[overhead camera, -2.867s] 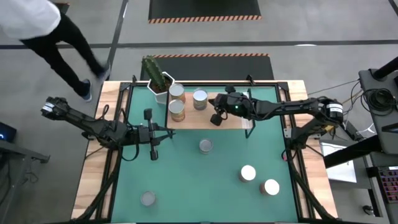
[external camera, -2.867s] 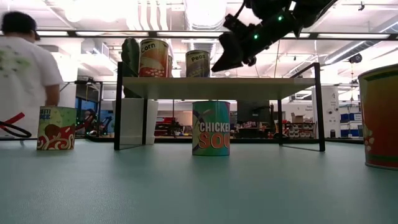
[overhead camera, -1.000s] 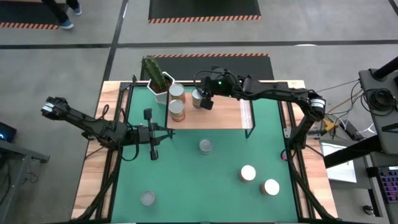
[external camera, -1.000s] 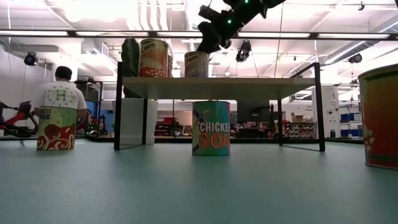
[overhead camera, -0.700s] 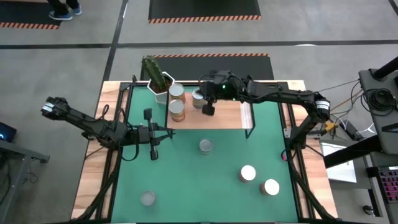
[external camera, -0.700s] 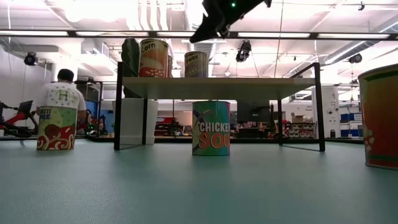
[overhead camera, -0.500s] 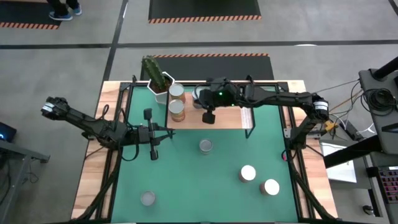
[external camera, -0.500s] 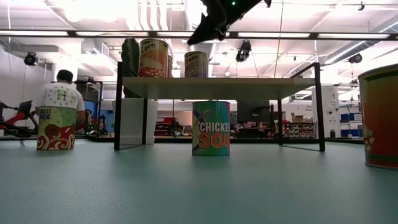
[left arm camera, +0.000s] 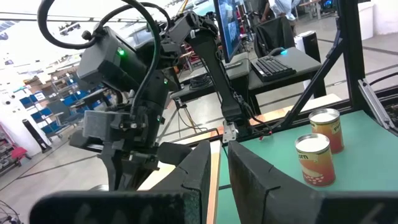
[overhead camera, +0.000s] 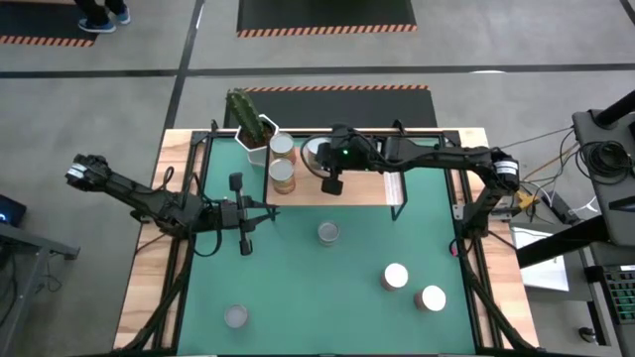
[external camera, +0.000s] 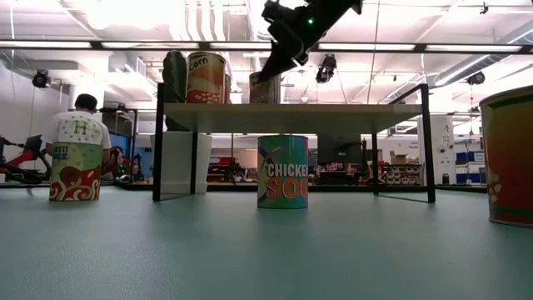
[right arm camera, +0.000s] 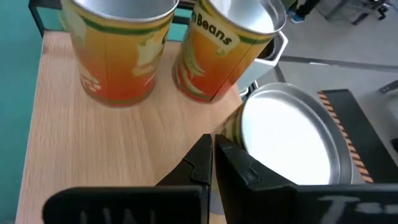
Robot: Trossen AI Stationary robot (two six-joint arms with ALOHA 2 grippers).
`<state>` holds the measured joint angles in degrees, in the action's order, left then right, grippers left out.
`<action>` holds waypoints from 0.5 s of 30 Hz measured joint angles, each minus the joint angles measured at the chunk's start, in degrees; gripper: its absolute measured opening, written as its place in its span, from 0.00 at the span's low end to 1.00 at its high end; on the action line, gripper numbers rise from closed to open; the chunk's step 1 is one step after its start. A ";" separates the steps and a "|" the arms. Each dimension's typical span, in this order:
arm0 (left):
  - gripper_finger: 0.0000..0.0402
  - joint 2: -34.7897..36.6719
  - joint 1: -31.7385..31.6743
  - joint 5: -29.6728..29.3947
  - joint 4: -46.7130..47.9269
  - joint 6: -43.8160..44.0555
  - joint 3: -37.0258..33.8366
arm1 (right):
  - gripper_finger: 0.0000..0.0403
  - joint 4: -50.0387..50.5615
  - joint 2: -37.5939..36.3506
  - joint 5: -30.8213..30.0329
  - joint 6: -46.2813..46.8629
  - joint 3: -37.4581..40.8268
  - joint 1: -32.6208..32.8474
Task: Pick and place cans onto a shelf
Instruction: Put the canned peas on the shelf
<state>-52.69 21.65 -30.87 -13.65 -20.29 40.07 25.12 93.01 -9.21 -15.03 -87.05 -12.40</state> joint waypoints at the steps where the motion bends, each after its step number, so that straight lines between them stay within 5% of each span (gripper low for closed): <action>1: 0.09 0.00 0.00 0.00 -0.02 0.00 0.00 | 0.02 0.30 -0.08 0.00 0.00 0.00 0.00; 15: 0.09 0.02 0.00 0.00 0.00 0.01 0.00 | 0.02 2.54 -0.65 -4.46 -1.63 -0.09 0.00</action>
<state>-52.66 21.65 -30.87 -13.65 -20.28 40.07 27.66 92.36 -13.67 -16.65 -87.13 -12.40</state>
